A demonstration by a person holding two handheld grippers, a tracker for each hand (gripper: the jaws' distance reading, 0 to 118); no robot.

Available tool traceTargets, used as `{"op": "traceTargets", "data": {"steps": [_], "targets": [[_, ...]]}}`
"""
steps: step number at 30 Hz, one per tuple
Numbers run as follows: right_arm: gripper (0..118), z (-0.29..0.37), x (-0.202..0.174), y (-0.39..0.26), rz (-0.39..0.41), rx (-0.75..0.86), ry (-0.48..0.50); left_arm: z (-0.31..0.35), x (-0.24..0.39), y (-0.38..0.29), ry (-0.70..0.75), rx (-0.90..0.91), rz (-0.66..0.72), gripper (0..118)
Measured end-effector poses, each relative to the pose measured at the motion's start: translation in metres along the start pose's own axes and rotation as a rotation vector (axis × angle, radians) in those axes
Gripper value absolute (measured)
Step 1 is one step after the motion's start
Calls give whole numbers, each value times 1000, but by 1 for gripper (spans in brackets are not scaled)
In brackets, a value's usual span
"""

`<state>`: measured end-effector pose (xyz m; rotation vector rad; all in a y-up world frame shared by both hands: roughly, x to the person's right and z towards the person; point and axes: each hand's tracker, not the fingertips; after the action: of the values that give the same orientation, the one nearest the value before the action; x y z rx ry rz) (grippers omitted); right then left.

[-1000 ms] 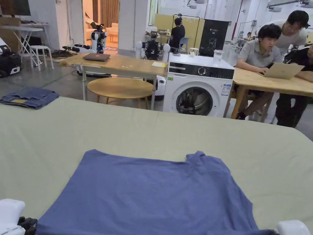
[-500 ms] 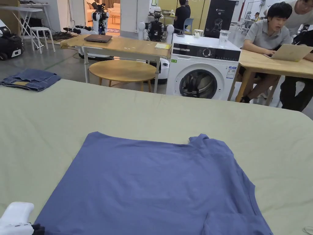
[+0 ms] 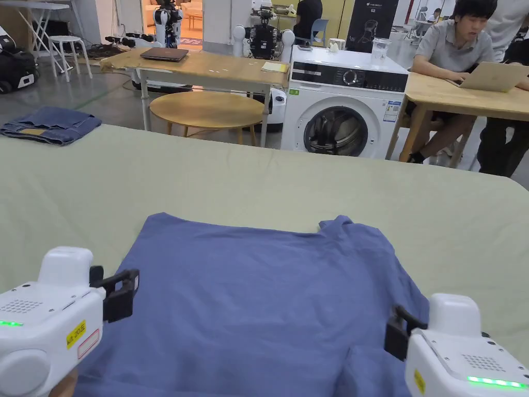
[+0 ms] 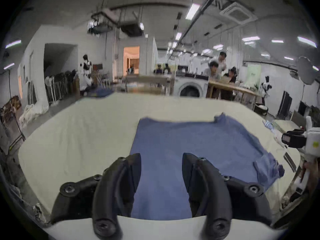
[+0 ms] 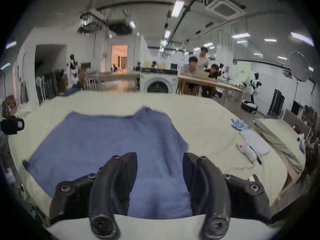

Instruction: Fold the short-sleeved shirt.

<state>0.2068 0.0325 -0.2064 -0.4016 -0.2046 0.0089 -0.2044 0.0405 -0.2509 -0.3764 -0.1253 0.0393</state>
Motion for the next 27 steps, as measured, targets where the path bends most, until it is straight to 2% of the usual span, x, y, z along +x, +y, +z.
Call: {"op": "traceTargets", "data": {"steps": [2, 3, 6, 7, 11, 14, 23, 24, 26, 27], "targets": [[37, 1, -13, 3, 13, 53, 12, -2, 7, 2, 24, 52, -28, 45], [18, 1, -19, 4, 20, 67, 4, -3, 11, 3, 37, 65, -54, 36], [0, 3, -27, 5, 6, 118, 0, -6, 19, 5, 69, 80, -87, 2], [0, 6, -28, 4, -8, 137, 0, -7, 19, 6, 68, 76, -86, 0], [0, 12, -28, 1, -45, 175, 19, -10, 11, 3, 55, 31, -47, 0], [0, 15, -27, -3, -40, 171, 19, -4, -3, -1, 67, -32, -33, 0], [0, 7, -27, -20, -2, 75, 50, -4, -78, -31, 63, -499, 152, 0], [0, 5, -27, -21, 5, 58, 52, -8, -82, -37, 58, -541, 137, 3], [0, 3, -28, -23, 15, 35, 61, -15, -90, -48, 67, -626, 129, 40], [0, 3, -27, -24, 17, 30, 65, -20, -93, -54, 99, -652, 145, 40]]}}
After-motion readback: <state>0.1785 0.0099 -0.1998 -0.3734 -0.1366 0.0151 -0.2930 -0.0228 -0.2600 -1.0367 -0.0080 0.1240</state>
